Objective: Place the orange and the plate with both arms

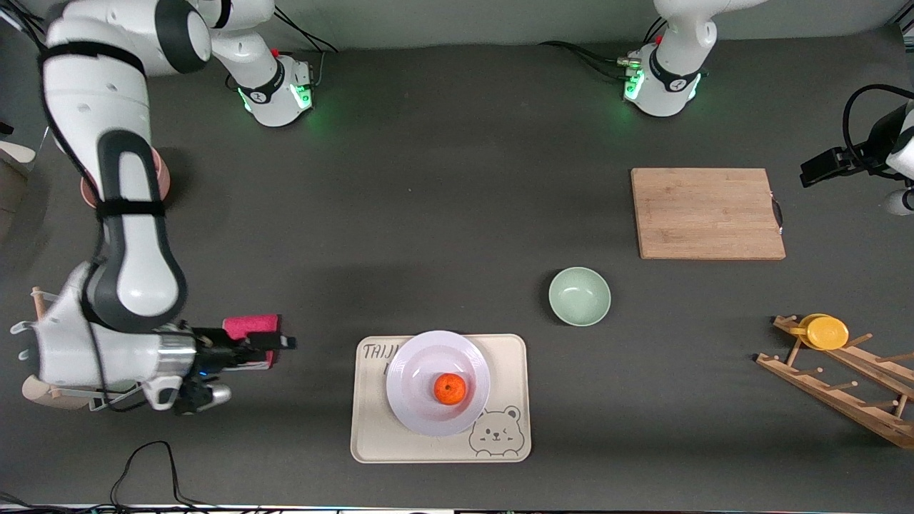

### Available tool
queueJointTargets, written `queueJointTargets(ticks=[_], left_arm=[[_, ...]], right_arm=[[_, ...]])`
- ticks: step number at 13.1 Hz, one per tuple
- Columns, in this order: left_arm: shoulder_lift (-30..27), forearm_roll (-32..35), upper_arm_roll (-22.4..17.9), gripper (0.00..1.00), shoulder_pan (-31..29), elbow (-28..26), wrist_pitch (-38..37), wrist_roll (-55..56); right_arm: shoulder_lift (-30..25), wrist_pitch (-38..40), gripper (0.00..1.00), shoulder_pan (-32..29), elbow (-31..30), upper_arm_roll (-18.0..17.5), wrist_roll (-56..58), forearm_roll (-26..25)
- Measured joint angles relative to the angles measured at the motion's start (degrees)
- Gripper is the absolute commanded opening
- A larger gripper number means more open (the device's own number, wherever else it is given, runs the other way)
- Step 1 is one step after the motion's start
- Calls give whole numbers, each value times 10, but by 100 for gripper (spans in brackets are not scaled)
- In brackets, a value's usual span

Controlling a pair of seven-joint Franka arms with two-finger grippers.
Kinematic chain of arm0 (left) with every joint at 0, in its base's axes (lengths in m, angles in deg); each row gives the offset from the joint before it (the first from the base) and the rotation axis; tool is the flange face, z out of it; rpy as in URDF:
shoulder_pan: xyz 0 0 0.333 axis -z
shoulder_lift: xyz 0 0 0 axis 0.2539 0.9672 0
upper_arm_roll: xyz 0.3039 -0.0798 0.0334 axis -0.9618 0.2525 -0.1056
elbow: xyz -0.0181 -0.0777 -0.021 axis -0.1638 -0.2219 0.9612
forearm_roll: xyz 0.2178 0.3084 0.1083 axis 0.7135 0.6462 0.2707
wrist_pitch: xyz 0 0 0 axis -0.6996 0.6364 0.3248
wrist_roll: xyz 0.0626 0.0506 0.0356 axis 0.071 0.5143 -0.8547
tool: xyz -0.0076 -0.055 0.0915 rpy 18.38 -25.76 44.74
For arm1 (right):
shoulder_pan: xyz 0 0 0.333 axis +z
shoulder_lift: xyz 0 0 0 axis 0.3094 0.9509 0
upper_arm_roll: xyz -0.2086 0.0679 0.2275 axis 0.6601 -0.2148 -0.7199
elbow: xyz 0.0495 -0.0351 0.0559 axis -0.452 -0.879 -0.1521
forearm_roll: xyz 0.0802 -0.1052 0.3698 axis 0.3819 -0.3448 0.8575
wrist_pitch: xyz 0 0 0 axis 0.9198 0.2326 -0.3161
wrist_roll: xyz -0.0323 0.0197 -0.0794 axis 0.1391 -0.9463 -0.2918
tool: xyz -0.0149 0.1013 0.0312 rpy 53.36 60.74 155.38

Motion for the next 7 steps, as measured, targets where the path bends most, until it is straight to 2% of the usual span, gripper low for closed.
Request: queueJointTargets(ticks=[2, 4, 7], left_arm=[[0, 0, 0, 100, 0, 2, -1, 0], [0, 0, -2, 100, -1, 7, -9, 0], [-1, -3, -6, 100, -2, 26, -16, 0]], right_arm=[[-87, 60, 100, -2, -15, 2, -35, -108], [-171, 96, 100, -5, -47, 2, -58, -193], [-267, 107, 100, -20, -117, 2, -80, -257]])
